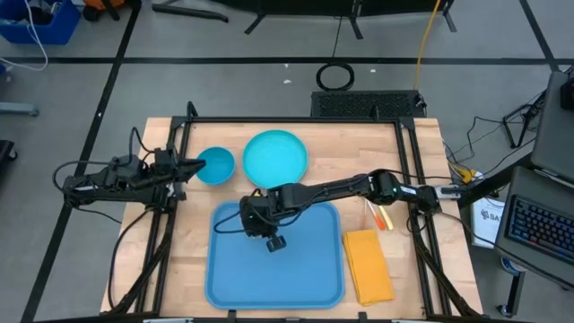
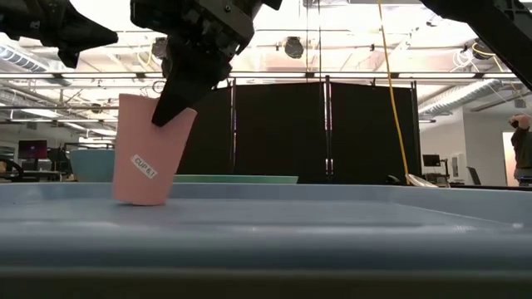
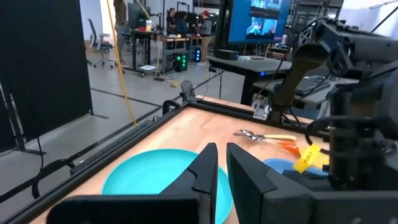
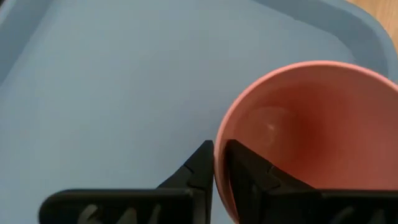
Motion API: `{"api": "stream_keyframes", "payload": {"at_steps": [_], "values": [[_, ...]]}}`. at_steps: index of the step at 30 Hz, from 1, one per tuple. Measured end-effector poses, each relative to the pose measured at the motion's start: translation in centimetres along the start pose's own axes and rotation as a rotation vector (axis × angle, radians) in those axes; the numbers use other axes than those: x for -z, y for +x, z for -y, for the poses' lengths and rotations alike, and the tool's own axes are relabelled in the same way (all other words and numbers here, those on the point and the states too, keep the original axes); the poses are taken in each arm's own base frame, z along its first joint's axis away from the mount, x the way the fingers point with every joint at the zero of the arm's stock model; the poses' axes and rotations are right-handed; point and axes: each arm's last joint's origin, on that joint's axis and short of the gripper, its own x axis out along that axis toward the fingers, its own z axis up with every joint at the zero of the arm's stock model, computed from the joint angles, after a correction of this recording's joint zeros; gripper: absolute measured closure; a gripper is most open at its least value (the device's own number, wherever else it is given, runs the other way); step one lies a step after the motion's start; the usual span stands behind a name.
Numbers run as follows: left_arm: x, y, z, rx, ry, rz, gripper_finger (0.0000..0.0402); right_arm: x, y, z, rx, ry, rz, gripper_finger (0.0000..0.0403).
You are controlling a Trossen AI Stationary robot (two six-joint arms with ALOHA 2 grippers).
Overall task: Set up tray
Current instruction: Put the cup on the serving tray
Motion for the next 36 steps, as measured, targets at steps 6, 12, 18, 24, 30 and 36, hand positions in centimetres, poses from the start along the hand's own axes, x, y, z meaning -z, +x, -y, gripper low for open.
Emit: {"api": "stream_keyframes", "payload": {"at_steps": [6,12,18,24,30,36], "values": [[-0.1,0.0,0.0,0.001,-0.005,0.007,0.0366,-0.2,0.1,0.1,0.009,-0.006,0.019,0.0345],[-0.1,0.0,0.0,0.001,-0.009,0.006,0.0366,-0.3,0.0,0.1,0.013,-0.031,0.033,0.0333],[0.0,0.0,0.0,0.001,-0.003,0.003,0.0366,-0.9,-0.7,0.0,0.024,-0.043,0.077,0.0332],[0.2,0.0,0.0,-0.002,0.007,-0.018,0.0366,-1.6,-1.7,-0.1,0.045,-0.071,0.138,0.0332],[0.5,0.0,-0.1,-0.006,0.016,-0.045,0.0366,-2.2,-3.6,-0.6,0.114,-0.066,0.154,0.0332],[0.5,0.0,-0.1,-0.006,0.016,-0.048,0.0366,-2.6,-5.2,-1.9,0.169,-0.038,0.145,0.0333]]}}
